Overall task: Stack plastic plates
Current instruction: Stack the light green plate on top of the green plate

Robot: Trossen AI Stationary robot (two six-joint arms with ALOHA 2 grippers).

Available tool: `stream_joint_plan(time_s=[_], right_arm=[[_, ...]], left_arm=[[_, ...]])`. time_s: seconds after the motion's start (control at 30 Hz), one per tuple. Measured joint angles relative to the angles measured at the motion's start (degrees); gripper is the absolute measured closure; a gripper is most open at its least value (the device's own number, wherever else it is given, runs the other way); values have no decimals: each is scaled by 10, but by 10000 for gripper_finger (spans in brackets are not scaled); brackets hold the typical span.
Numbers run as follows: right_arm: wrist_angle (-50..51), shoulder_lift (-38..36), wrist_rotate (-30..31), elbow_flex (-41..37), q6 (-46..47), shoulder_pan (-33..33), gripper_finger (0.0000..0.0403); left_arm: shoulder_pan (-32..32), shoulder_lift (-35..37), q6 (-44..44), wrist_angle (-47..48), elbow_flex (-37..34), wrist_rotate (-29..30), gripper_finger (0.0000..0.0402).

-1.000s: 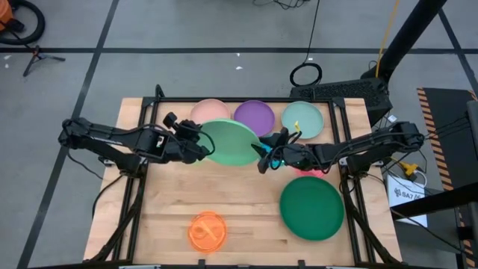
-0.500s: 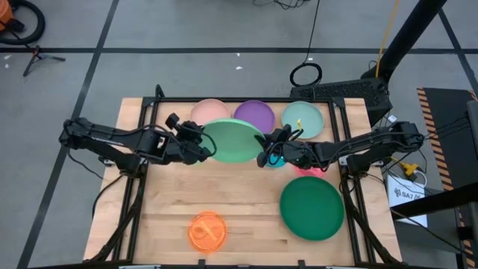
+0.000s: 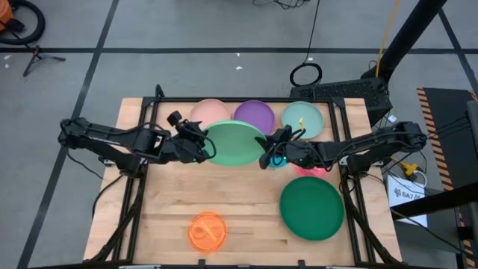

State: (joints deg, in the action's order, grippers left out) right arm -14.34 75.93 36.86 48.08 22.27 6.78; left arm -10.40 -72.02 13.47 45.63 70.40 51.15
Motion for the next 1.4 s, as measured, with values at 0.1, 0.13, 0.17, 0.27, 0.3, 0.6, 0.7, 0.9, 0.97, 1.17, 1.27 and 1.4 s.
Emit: stream_joint_plan(time_s=[0.1,0.13,0.17,0.27,0.3,0.6,0.7,0.9,0.97,1.17,1.27,1.4], right_arm=[[35,-23,-52,1,17,-9,384],[48,-32,-67,2,22,-13,384],[63,-41,-85,2,25,-17,384],[126,-66,-142,2,43,-32,384],[155,-75,-166,4,47,-38,384],[583,-119,-477,102,13,-71,385],[676,-117,-552,113,40,-72,385],[778,-116,-653,108,102,-67,385],[803,-117,-669,100,104,-66,385],[837,-117,-670,56,92,-66,385],[829,-117,-671,26,82,-67,385],[814,-117,-678,-4,79,-67,385]], left_arm=[[-11,10,-31,-5,5,-6,201],[-15,16,-41,-8,6,-6,200],[-20,22,-49,-7,6,-12,200],[-35,38,-75,-9,6,-53,199],[-41,43,-83,-10,6,-66,199],[-98,59,-88,-7,6,-78,199],[-112,58,-83,-7,6,-78,199],[-122,58,-80,-7,6,-80,199],[-122,58,-76,-7,6,-80,199],[-122,58,-57,8,6,-80,199],[-122,58,-52,14,6,-80,199],[-122,58,-52,14,6,-80,199]])
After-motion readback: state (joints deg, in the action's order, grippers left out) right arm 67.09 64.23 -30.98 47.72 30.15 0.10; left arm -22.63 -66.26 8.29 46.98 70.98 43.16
